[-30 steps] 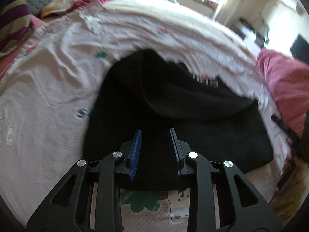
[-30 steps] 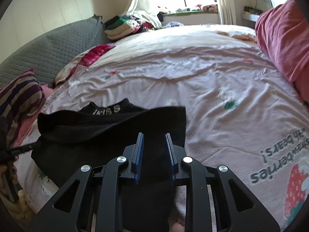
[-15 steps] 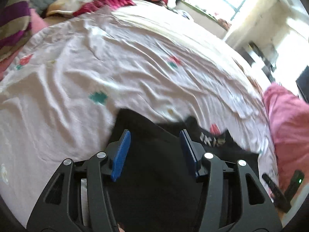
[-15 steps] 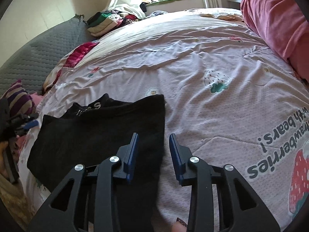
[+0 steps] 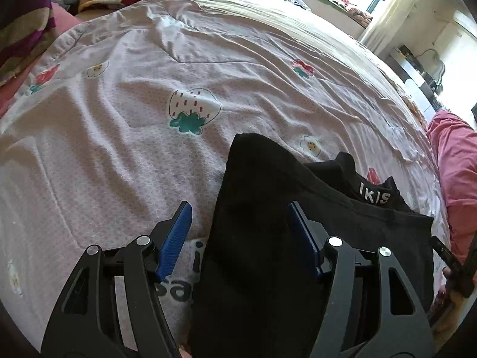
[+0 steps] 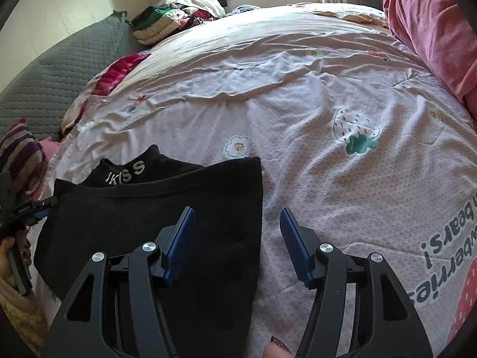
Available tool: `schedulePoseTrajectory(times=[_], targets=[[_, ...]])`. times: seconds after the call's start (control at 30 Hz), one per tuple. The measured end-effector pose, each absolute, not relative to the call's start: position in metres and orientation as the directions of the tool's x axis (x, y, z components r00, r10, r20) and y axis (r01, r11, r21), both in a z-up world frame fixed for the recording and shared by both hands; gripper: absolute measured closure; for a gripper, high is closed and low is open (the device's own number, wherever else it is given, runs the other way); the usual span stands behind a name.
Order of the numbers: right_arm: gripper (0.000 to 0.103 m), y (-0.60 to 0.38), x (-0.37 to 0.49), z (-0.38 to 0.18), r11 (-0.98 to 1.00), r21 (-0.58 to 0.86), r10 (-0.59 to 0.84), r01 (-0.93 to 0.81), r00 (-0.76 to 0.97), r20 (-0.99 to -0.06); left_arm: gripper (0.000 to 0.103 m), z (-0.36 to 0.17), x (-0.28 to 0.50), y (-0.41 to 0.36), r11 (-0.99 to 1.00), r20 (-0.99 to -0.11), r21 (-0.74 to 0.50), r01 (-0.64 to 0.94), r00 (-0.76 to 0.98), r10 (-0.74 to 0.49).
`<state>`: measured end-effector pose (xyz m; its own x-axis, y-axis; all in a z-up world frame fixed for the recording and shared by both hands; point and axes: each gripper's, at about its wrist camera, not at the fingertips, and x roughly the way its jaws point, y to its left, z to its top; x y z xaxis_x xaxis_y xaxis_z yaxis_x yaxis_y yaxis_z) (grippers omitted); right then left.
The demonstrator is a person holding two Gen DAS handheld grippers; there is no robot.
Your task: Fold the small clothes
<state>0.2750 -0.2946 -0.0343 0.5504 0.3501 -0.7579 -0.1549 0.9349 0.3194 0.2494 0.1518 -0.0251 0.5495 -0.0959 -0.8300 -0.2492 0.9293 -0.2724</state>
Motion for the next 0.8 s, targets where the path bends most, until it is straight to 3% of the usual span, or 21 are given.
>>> schedulePoseTrajectory(times=[0.03,0.07,0.1,0.2,0.5,0.8], targets=[[0.048,-0.293,0.275,-0.035,0.934,0.320,0.352,-0.157,0.546,-0.760,0.047,-0.026,0.250,0.153,0.929,-0.832,-0.277,-0.247,0.546,-0.103],[0.055,-0.291,0.275,-0.036,0.935,0.315,0.350,-0.160,0.543,-0.763,0.064,-0.028,0.250,0.152,0.930,-0.835,-0.275,-0.242,0.540,-0.106],[0.068,-0.289,0.275,-0.037,0.937,0.308,0.346,-0.163,0.543,-0.765,0.083,-0.029,0.252,0.149,0.933,-0.836,-0.272,-0.236,0.539,-0.107],[0.095,-0.287,0.273,-0.036,0.939,0.301,0.342,-0.167,0.559,-0.755,0.097,-0.029,0.250,0.143,0.945,-0.834,-0.241,-0.221,0.546,-0.085],[0.096,-0.285,0.263,0.007,0.947,0.247,0.318,-0.205,0.693,-0.647,0.100,0.006,0.232,0.153,0.932,-0.730,-0.313,-0.182,0.674,-0.113],[0.096,-0.285,0.288,-0.022,0.966,0.217,0.256,-0.143,0.656,-0.709,0.100,-0.022,0.250,0.153,0.932,-0.770,-0.272,-0.239,0.636,-0.061]])
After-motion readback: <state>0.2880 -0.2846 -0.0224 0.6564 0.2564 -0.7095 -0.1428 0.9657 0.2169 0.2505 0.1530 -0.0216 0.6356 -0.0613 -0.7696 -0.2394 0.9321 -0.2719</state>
